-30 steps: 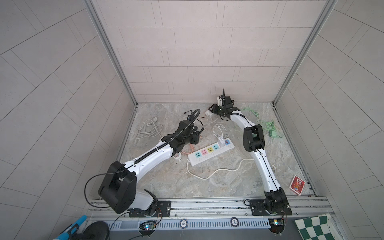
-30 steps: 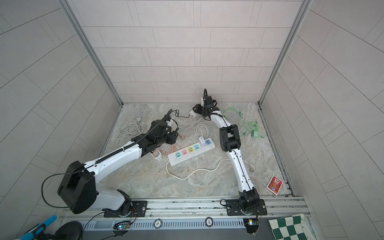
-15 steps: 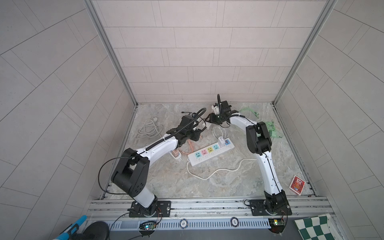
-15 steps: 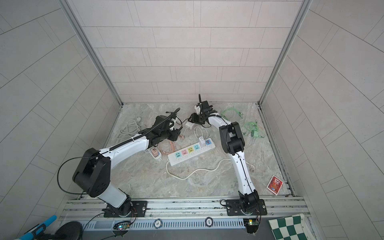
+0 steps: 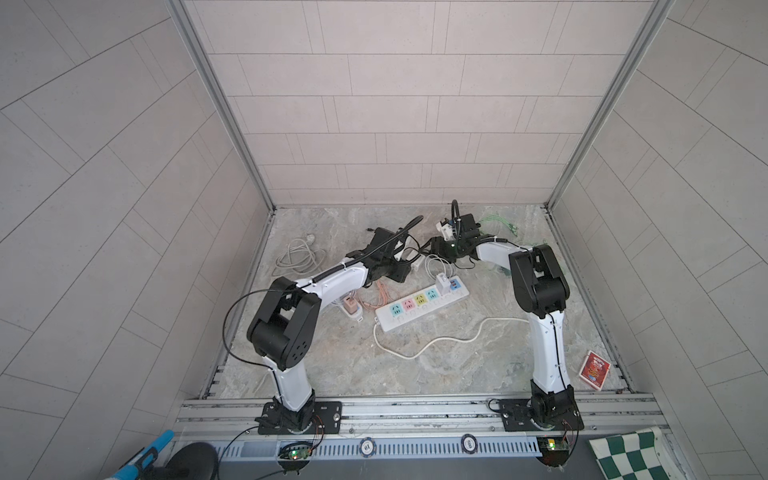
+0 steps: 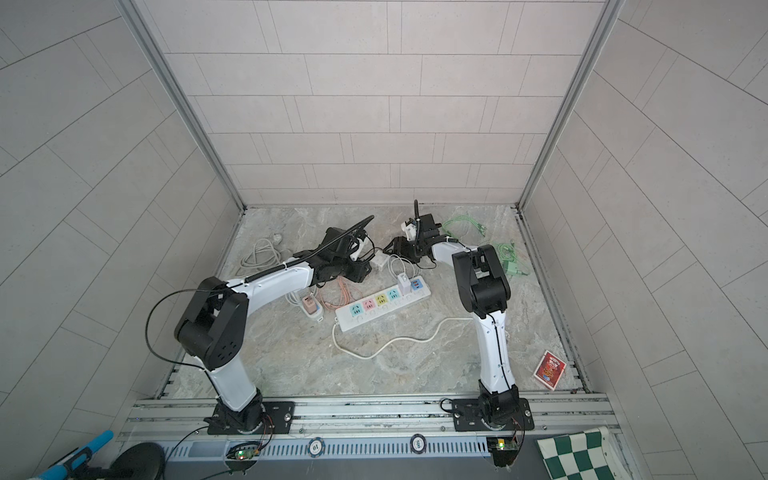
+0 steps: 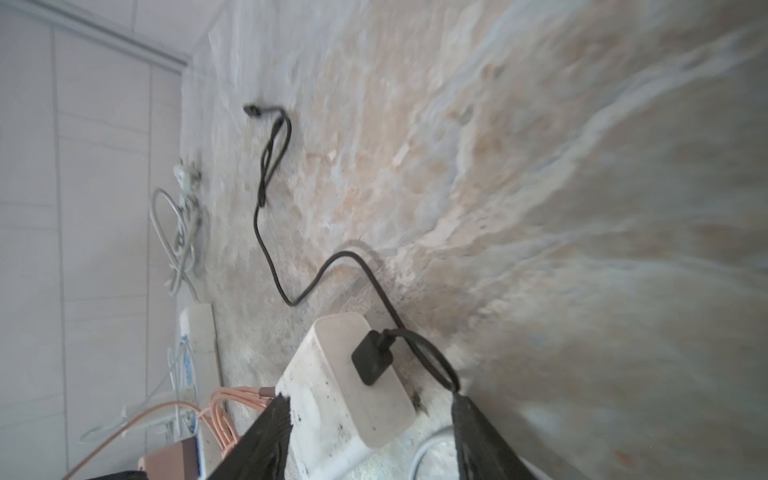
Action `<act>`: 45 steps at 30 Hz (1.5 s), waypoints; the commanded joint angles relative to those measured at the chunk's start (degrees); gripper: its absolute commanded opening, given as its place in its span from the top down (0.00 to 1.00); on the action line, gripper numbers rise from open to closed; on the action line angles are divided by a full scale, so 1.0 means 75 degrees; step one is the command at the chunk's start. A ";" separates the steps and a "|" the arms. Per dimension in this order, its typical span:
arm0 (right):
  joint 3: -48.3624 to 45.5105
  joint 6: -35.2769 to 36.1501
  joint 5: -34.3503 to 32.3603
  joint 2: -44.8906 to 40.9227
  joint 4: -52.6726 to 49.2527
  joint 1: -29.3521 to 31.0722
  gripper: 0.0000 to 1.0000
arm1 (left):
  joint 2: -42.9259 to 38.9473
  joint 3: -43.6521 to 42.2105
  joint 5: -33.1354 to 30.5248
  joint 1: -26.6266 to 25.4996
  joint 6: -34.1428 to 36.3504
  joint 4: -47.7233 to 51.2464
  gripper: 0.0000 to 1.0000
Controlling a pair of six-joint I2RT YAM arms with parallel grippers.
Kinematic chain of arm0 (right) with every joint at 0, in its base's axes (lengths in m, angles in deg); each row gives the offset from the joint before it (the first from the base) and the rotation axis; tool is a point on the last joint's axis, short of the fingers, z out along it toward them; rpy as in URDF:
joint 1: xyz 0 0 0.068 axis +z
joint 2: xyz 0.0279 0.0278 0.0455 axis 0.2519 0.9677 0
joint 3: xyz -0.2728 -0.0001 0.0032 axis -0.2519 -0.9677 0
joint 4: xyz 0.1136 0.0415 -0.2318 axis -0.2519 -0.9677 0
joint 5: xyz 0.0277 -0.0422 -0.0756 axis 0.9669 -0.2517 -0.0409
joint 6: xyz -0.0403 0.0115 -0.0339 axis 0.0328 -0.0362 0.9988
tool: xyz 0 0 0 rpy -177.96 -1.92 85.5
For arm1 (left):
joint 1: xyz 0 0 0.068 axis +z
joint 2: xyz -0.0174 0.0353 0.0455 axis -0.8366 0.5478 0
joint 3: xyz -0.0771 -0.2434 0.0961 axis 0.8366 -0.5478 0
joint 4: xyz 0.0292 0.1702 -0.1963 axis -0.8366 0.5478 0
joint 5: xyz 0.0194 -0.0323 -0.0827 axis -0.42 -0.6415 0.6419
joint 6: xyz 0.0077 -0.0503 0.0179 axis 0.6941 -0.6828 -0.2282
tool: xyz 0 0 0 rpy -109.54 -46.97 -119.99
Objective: Insert the plug
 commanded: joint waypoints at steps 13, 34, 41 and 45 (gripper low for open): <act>-0.1570 -0.1424 -0.0097 -0.1202 0.3077 -0.0663 0.40 | 0.2485 0.2983 0.0180 -0.0154 0.0401 0.1799 0.38; -0.3271 0.0385 -0.1280 -0.3170 0.1174 -0.0735 0.40 | 0.4153 0.5197 -0.0671 -0.0187 0.0268 0.3025 0.31; -0.3701 0.0512 -0.1383 -0.3689 0.1052 -0.0789 0.41 | 0.4223 0.5218 -0.0584 -0.0196 0.0195 0.3141 0.49; -0.3956 0.0743 -0.1655 -0.4194 0.0753 -0.0792 0.41 | 0.4117 0.5206 -0.0359 -0.0189 0.0040 0.3211 0.62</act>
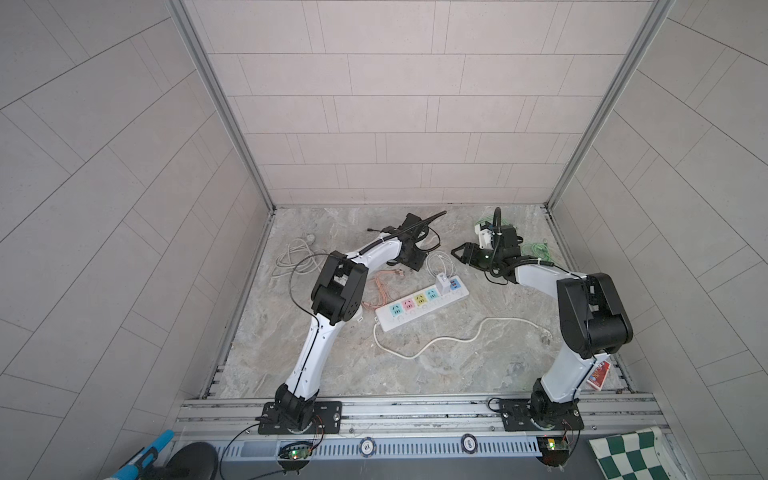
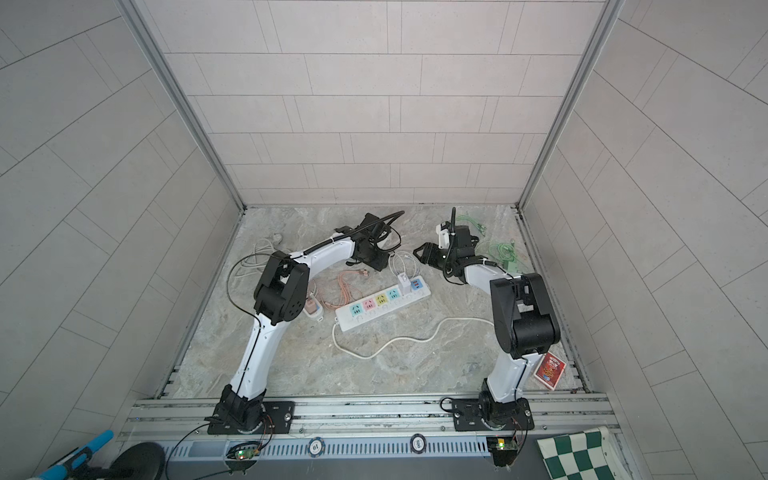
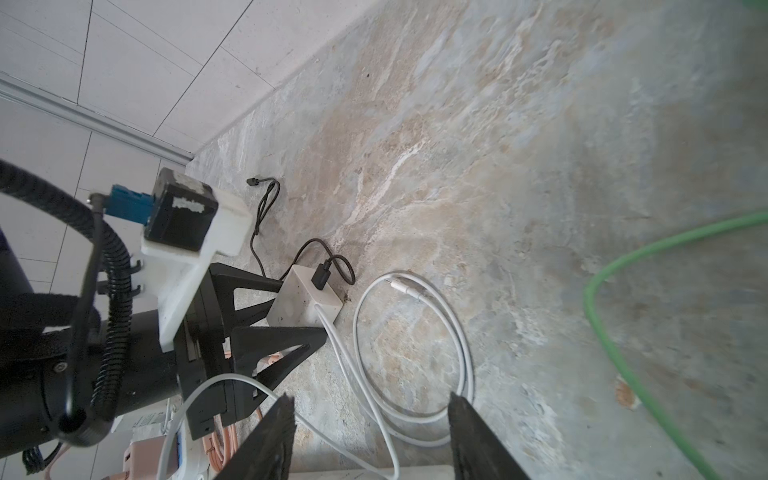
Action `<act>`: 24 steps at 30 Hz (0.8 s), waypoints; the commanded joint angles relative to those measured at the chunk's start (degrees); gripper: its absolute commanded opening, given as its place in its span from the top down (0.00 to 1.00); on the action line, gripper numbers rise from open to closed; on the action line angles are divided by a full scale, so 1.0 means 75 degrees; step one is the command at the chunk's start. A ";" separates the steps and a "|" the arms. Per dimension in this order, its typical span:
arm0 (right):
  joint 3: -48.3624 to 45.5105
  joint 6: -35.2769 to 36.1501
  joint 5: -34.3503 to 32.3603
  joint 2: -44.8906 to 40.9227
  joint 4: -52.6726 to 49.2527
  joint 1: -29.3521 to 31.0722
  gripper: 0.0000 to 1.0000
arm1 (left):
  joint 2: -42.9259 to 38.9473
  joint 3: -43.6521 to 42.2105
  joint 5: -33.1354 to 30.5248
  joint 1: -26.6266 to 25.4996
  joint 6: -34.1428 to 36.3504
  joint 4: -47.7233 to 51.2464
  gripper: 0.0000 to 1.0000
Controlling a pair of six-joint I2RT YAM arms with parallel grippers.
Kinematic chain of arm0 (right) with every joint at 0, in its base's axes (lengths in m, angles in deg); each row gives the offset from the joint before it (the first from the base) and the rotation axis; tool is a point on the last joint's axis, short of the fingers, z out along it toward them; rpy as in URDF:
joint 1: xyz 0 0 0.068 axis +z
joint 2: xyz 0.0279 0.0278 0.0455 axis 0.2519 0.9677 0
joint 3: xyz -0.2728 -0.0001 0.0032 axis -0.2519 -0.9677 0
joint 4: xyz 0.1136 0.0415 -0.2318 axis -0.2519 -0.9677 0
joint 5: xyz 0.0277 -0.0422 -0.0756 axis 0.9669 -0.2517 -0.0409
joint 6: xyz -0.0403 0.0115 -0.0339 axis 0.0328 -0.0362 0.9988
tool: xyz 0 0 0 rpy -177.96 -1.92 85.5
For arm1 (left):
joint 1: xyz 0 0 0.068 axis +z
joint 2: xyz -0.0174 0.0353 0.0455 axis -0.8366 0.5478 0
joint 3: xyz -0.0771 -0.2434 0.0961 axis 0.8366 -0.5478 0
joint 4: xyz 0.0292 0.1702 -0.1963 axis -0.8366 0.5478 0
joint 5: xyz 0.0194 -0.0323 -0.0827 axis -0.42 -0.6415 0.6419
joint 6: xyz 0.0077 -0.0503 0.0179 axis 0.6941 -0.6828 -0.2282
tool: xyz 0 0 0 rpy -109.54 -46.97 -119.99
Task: Insert the plug
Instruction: 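Grasp the charger with the left gripper while right gripper releases and withdraws, then carry the charger toward the power strip with left gripper while right gripper approaches strip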
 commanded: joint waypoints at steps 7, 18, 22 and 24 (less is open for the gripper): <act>-0.0373 0.0822 -0.0859 -0.1560 -0.1057 -0.0025 0.41 | -0.0899 -0.0397 0.0651 -0.0031 -0.0086 -0.0148 0.76; -0.0427 0.1212 -0.0536 -0.3166 -0.2172 0.0170 0.42 | -0.4563 -0.4079 -0.0111 0.0008 0.0045 -0.3582 0.76; -0.0557 0.1209 -0.0228 -0.4023 -0.2242 0.0784 0.41 | -0.5796 -0.5869 0.0094 0.0002 0.0079 -0.5368 0.76; -0.0702 0.0869 -0.0001 -0.4288 -0.2010 0.1049 0.41 | -0.6171 -0.6448 0.0261 0.0005 0.0097 -0.5864 0.76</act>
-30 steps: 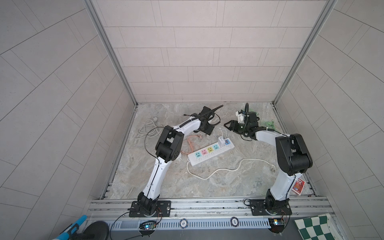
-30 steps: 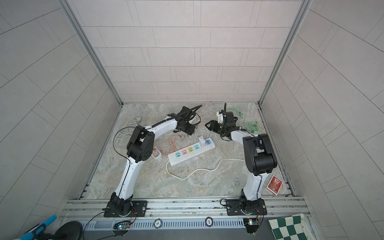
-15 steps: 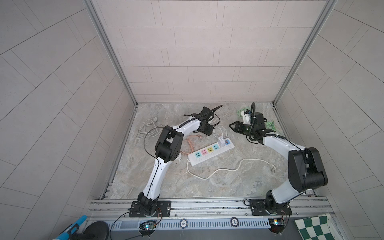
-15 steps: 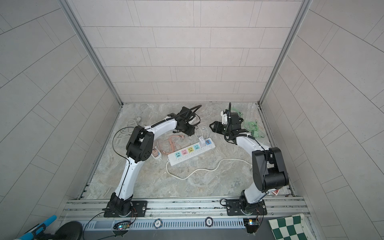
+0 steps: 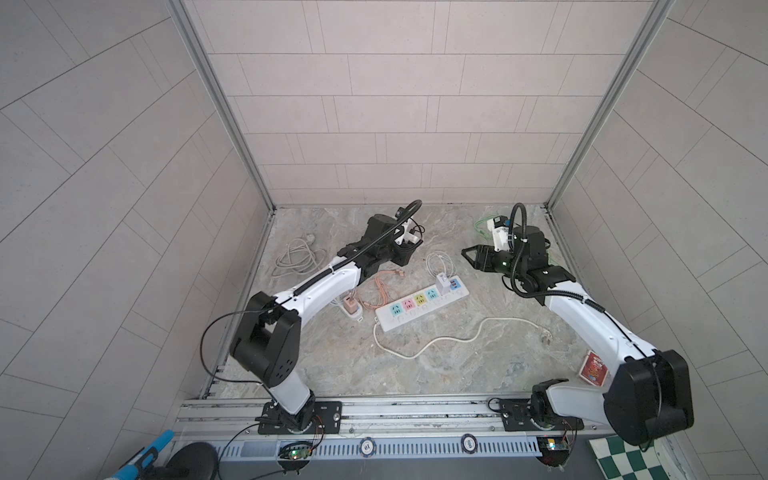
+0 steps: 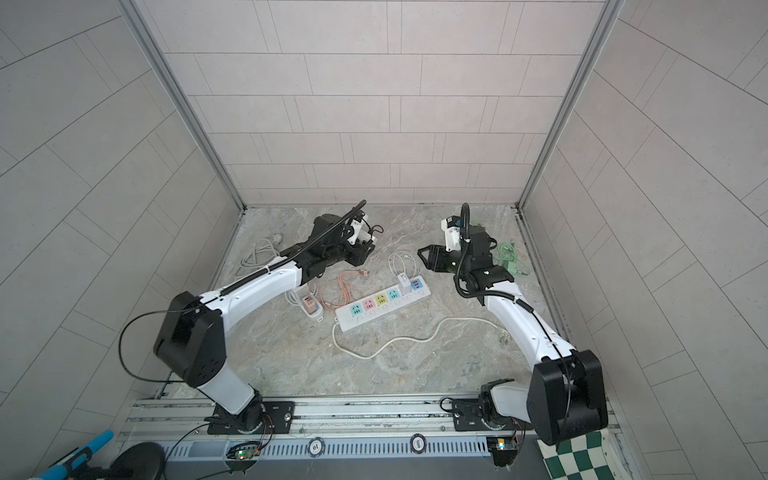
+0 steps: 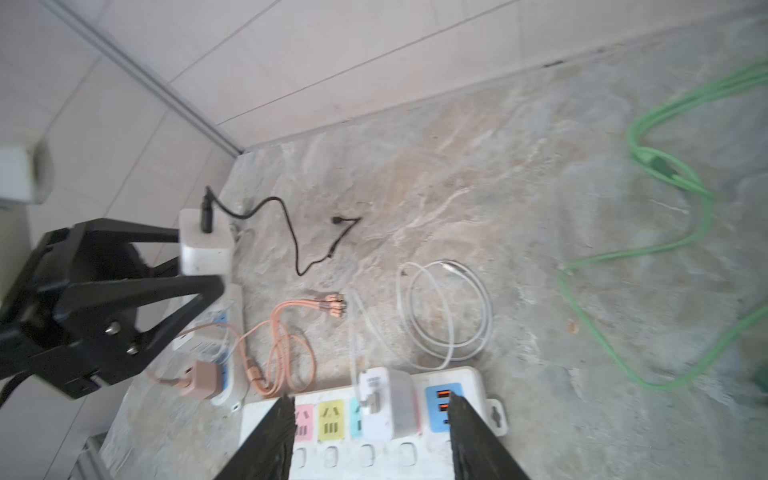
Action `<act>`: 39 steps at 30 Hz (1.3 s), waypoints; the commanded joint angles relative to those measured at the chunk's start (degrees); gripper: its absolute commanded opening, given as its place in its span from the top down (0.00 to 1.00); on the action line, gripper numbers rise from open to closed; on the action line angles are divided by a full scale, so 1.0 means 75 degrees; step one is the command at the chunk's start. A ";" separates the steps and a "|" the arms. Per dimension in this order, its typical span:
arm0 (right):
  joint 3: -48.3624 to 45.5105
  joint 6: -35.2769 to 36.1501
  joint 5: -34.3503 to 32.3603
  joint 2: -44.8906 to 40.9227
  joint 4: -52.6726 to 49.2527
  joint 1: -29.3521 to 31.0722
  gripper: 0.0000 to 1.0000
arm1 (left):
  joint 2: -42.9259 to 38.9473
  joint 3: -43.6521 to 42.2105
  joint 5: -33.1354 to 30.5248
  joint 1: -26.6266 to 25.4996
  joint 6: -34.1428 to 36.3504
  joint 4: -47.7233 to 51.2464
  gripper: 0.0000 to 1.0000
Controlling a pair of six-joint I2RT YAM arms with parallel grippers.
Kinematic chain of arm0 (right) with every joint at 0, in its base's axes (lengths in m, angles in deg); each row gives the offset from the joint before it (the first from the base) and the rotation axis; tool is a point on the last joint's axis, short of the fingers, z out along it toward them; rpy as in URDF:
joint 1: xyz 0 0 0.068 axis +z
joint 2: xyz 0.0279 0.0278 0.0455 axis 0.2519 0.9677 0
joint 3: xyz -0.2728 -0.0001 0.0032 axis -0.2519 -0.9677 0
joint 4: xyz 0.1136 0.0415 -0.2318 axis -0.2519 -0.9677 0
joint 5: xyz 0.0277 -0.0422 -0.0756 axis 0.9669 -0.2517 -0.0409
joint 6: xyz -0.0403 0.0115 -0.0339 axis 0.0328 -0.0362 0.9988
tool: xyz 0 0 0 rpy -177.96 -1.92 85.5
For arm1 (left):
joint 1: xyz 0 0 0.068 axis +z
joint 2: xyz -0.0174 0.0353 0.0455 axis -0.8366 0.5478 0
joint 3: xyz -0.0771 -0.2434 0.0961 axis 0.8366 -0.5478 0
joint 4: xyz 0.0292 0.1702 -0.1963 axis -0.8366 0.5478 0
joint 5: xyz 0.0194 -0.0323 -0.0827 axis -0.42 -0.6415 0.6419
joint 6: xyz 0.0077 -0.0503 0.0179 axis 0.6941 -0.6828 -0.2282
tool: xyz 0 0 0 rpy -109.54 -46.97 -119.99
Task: Insert the plug
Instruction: 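Carry the charger toward the power strip with left gripper while right gripper approaches strip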
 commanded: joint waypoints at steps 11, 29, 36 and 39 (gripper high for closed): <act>0.0074 -0.1176 0.0877 0.0574 0.1154 0.1542 0.45 | -0.1092 -0.3377 0.1573 -0.0010 0.0444 -0.4991 0.78; 0.1407 -0.1330 0.1218 0.2646 0.1225 0.2154 0.51 | -0.1049 -0.3893 0.1990 -0.0014 0.0598 -0.5519 0.80; 0.1567 -0.1236 0.1278 0.2889 0.1221 0.2194 0.50 | -0.1011 -0.3902 0.2294 -0.0029 0.0554 -0.5673 0.82; 0.1615 -0.1177 0.1332 0.2935 0.1118 0.2237 0.50 | -0.0975 -0.3927 0.2373 -0.0039 0.0583 -0.5772 0.82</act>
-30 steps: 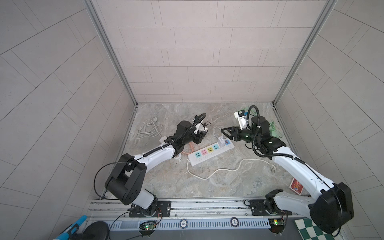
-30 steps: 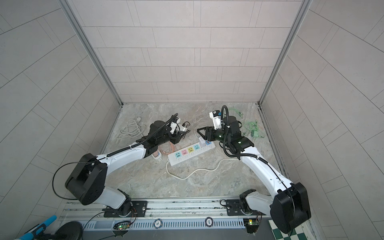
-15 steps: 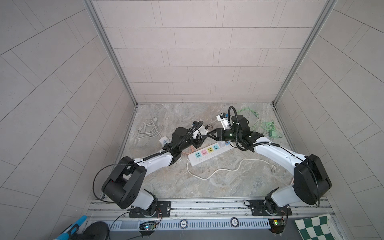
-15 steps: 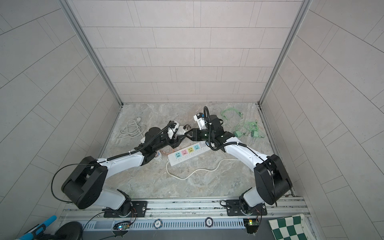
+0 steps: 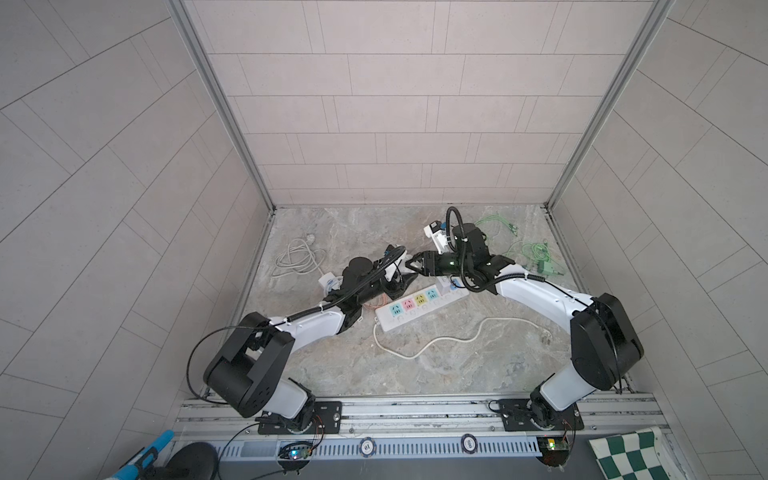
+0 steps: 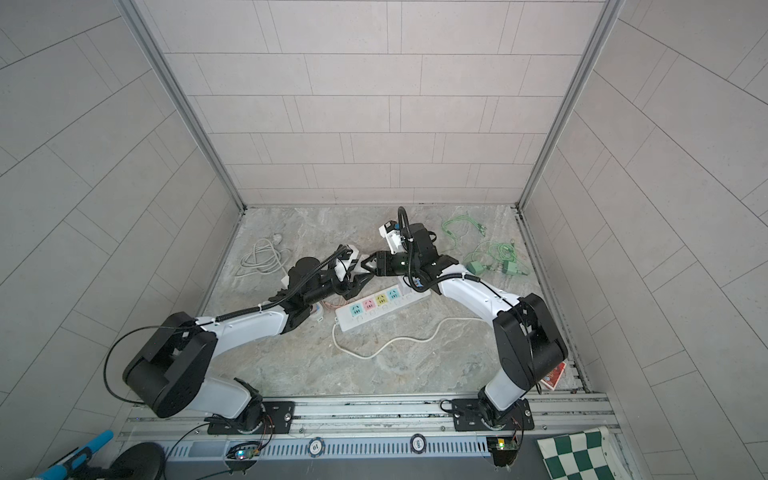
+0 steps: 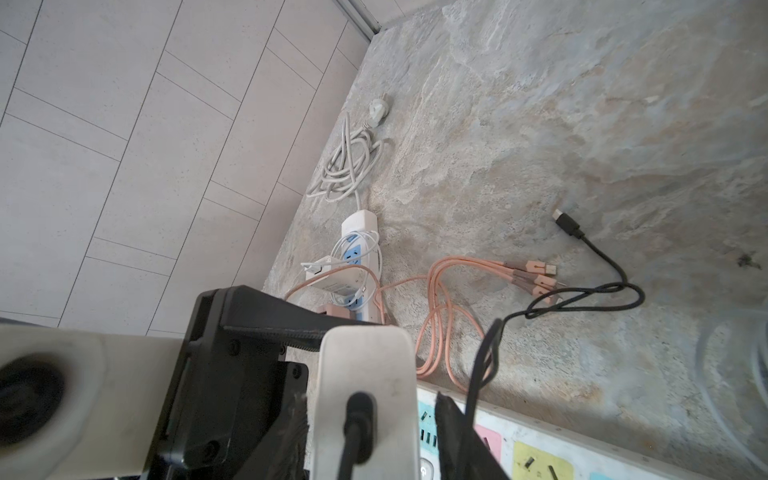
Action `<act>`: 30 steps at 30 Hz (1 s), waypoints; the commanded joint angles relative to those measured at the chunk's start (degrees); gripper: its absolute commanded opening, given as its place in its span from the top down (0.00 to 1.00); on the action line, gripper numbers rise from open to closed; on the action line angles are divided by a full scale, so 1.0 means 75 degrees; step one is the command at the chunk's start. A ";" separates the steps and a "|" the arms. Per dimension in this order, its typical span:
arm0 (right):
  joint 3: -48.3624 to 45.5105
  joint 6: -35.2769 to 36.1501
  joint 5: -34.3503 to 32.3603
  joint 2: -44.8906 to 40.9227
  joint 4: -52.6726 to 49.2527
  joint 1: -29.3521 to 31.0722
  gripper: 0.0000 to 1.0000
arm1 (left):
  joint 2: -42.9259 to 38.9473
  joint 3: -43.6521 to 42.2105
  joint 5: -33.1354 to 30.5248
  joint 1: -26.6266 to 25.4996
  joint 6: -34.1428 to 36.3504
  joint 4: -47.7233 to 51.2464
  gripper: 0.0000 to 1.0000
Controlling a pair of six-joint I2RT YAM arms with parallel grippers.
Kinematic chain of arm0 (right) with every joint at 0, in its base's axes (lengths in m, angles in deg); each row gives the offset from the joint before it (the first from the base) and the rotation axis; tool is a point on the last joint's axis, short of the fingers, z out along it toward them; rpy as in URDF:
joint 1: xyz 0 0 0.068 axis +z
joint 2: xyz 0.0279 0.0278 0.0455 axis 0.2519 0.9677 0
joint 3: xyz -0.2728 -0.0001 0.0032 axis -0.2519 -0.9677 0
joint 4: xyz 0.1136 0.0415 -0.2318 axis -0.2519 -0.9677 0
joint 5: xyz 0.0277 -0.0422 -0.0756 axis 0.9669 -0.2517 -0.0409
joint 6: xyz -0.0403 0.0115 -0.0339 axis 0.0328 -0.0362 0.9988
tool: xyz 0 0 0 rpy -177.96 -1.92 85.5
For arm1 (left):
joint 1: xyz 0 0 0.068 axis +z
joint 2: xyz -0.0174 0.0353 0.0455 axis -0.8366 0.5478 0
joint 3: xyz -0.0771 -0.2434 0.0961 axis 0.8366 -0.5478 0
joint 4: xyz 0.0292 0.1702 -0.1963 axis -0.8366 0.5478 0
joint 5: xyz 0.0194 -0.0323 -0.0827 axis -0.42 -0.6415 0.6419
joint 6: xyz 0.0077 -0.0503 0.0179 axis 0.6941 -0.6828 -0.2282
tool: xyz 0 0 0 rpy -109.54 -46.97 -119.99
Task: Insert the plug
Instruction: 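Carry the charger toward the power strip with left gripper while right gripper approaches strip, then grasp the small white charger from the left gripper with the right gripper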
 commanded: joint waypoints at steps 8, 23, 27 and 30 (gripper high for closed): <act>0.0188 0.0391 0.0105 0.0113 -0.0341 0.0183 0.62 | -0.0013 -0.0131 0.0385 -0.0046 0.0046 -0.0911 0.76; 0.0472 0.1671 -0.1697 0.0009 -0.1720 0.0242 0.89 | -0.0423 -0.0264 -0.0129 -0.0042 -0.0963 -0.0372 0.29; 0.1172 0.2159 -0.2218 0.0388 -0.2389 0.0181 0.91 | -0.0533 -0.0367 -0.0167 -0.0050 -0.1254 -0.0154 0.16; 0.1506 0.2296 -0.2547 0.0625 -0.2640 0.0180 0.92 | -0.0631 -0.0594 -0.0362 -0.0045 -0.1531 -0.0114 0.14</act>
